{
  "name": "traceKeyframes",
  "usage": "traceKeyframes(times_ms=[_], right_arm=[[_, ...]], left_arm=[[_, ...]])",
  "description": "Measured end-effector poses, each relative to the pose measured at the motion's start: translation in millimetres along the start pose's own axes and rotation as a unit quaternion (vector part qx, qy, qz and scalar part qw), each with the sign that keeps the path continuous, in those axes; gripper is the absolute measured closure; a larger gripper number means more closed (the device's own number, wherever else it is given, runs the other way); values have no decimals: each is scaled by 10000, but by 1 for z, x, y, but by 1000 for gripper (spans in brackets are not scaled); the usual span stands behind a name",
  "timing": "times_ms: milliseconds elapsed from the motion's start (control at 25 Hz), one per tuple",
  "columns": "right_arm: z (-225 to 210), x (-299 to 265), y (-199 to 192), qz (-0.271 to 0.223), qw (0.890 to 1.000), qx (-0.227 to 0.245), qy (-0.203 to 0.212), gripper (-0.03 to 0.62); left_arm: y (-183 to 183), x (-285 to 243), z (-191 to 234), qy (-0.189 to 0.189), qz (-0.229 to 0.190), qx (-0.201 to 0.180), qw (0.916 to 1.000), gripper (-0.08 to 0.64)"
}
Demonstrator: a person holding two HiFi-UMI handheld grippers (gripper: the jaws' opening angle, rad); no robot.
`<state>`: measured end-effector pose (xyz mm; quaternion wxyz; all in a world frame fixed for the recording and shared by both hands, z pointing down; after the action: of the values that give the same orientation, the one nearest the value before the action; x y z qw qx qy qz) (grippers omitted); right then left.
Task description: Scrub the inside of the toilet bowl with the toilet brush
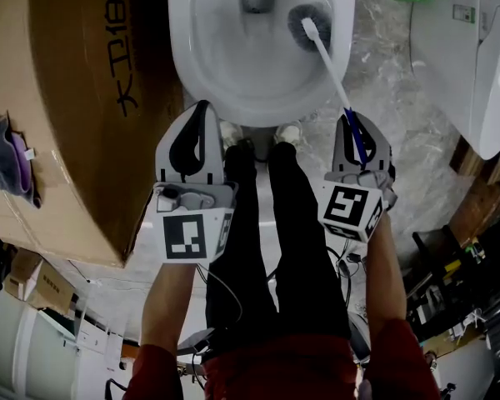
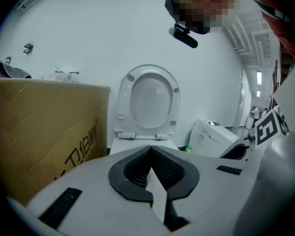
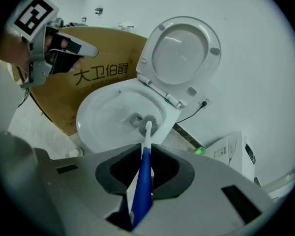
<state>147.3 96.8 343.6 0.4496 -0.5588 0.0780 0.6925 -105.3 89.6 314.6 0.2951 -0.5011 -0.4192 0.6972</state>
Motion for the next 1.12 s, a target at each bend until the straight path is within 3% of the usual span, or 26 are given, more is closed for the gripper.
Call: traceKeyframes(times_ms=[200,360,600,800,1120], right_arm=[[-8,-26,16,-81,9997,148,-190,531],[-18,-42,30,-159,9996,-28,-211,531],[-15,-59,47,-205,9993,-323,-50,531],[-1,-75,65,-318,9958,-830,201,531],[28,-83,94,-587,9937,-777,546,531]], left_arm=[[4,-4,0,71,38,359,9993,549],[4,-5,4,40,12,193,9998,549],[4,-7,11,100,30,171,9998,549],[3,-7,19,178,61,248,9995,549],[1,1,32,261,27,207,9994,549]])
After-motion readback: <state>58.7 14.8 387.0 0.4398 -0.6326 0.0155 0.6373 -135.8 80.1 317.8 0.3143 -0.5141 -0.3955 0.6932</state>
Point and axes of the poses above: the fingertips, and each gripper's own axes: x backward along the fingers, z to its left, y out of its top, the point moved 10 cm from there along x, backward along the fingers, and after that the axes turned 3 degrees about z, right-handed, at the moved point
